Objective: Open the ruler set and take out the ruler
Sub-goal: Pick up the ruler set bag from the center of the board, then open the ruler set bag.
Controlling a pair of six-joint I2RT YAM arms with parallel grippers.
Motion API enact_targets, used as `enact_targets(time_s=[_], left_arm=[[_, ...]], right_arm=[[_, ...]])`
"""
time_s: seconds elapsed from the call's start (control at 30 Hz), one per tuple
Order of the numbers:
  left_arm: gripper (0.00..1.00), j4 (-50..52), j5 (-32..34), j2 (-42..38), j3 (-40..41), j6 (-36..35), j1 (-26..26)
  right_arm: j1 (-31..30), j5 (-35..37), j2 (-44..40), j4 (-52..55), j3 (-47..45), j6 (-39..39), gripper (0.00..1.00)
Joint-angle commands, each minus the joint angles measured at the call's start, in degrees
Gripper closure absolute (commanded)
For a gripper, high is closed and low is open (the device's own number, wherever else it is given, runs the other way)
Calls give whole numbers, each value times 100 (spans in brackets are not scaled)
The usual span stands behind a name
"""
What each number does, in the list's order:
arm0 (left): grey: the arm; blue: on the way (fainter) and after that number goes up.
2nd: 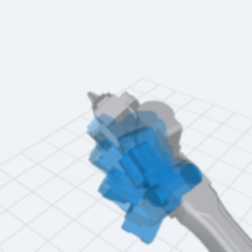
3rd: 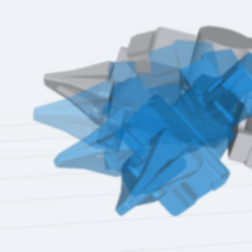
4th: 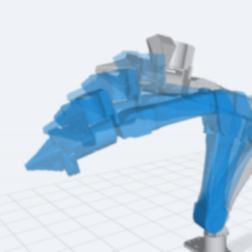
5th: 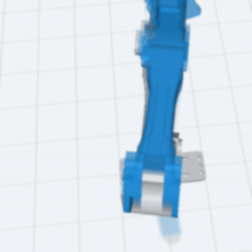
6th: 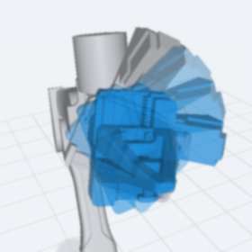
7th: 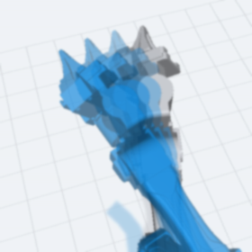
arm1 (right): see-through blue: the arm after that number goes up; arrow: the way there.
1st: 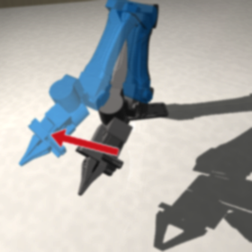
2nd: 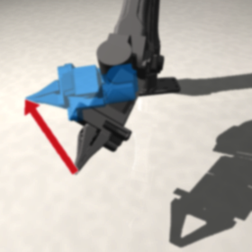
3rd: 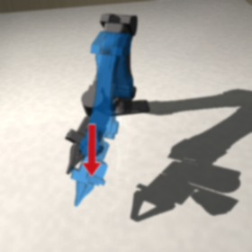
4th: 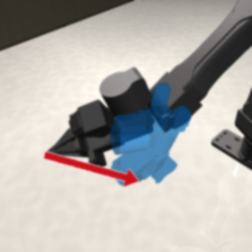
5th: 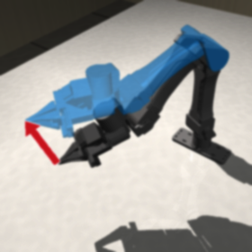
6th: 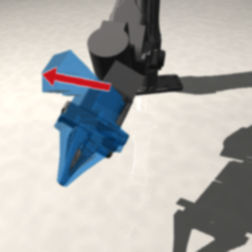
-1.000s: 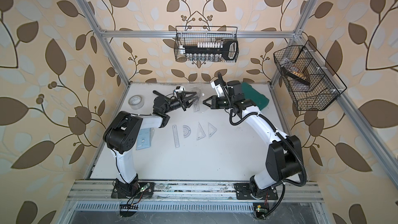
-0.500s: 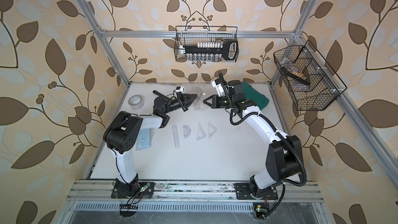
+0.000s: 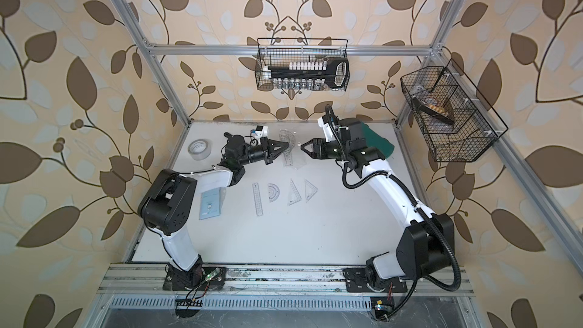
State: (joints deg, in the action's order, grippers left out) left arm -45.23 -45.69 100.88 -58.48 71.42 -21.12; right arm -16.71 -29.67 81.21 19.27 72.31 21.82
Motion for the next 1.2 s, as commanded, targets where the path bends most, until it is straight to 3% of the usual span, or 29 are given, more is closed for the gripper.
enact_targets(time_s=[0.0, 0.13, 0.37, 0.57, 1.17], left_arm=[[100, 2341, 762, -834, -395, -2354, -142], [100, 3624, 1917, -1297, -582, -3661, -414], [100, 4063, 2818, -1462, -588, -4126, -676], [100, 4033, 2881, -1394, -625, -4093, -787], [100, 3866, 2721, -1474, -687, -3869, -901]], right_arm=[[-15, 780, -246, 296, -57, -192, 41], [-207, 1391, -307, 467, -52, -268, 42], [-852, 2142, -130, 576, 52, -365, 46], [-1349, 2637, 228, 690, 258, -450, 54], [-1690, 2787, 1012, 423, 540, -225, 53]])
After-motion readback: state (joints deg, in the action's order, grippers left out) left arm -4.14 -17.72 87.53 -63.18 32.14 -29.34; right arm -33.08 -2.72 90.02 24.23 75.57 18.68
